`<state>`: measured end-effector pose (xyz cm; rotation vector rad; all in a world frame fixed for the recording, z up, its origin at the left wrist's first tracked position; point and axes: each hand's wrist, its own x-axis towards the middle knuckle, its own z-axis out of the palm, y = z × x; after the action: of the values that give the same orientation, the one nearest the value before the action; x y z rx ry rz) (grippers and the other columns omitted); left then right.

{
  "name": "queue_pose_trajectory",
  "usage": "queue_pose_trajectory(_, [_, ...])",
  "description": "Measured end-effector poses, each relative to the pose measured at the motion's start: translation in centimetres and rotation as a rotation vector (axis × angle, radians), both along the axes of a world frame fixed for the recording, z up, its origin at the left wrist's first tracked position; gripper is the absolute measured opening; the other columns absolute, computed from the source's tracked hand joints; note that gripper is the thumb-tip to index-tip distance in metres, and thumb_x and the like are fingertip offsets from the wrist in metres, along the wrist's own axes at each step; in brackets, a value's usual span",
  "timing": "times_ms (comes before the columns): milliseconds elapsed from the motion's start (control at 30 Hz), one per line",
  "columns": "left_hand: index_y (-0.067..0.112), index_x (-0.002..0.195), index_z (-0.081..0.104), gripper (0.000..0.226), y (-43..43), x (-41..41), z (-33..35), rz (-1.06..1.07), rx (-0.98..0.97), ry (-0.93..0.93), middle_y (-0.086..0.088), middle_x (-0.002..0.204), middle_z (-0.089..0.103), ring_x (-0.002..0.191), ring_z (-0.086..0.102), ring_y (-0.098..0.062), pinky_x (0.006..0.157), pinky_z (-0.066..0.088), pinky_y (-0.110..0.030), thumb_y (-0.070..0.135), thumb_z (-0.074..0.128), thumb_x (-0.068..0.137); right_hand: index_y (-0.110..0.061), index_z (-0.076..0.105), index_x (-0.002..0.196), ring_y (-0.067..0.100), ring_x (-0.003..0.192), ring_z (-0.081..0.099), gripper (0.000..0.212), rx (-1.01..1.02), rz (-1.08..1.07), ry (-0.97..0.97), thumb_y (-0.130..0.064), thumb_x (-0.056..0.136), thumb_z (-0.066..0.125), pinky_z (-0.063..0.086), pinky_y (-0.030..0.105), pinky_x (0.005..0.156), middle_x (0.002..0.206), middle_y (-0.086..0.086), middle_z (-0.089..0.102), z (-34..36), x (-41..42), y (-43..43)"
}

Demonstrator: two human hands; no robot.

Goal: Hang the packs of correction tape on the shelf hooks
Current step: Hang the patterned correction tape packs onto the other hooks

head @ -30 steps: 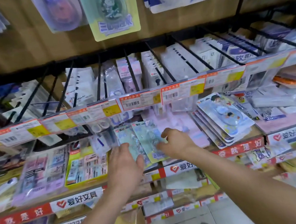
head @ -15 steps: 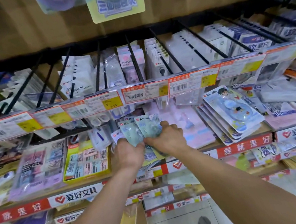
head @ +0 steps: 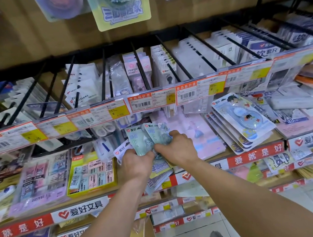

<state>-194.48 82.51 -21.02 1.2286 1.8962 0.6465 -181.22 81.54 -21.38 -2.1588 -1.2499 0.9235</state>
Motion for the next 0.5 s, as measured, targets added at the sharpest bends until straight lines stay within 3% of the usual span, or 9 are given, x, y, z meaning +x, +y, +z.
queue_pose_trajectory(200, [0.017,0.096,0.071,0.02,-0.2,0.3,-0.7,0.042,0.042,-0.133,0.0,0.087,0.073,0.073,0.066,-0.019,0.063,0.053,-0.03,0.026,0.071,0.079,-0.018,0.05,0.139,0.033,0.128,0.051,0.079,0.022,-0.006,-0.025,-0.063,0.076,0.069,0.051,0.043,0.099,0.132,0.009,0.06,-0.3,0.1,-0.3])
queue_pose_trajectory(333, [0.017,0.098,0.068,0.02,-0.4,0.3,-0.5,0.049,0.056,-0.118,0.005,0.079,0.067,0.064,0.06,-0.01,0.047,0.035,-0.022,0.028,0.071,0.082,-0.017,0.051,0.138,0.032,0.13,0.045,0.079,0.022,0.035,-0.117,-0.067,0.079,0.068,0.048,0.044,0.101,0.135,0.01,0.055,-0.7,-0.3,-0.7])
queue_pose_trajectory(500, [0.02,0.095,0.07,0.016,-0.6,0.2,-1.0,0.056,0.068,-0.175,0.006,0.082,0.07,0.068,0.063,-0.009,0.053,0.043,-0.021,0.025,0.072,0.081,-0.017,0.049,0.137,0.031,0.129,0.042,0.079,0.023,0.057,-0.159,-0.069,0.08,0.067,0.046,0.044,0.099,0.134,0.008,0.053,-1.2,-0.4,-1.0])
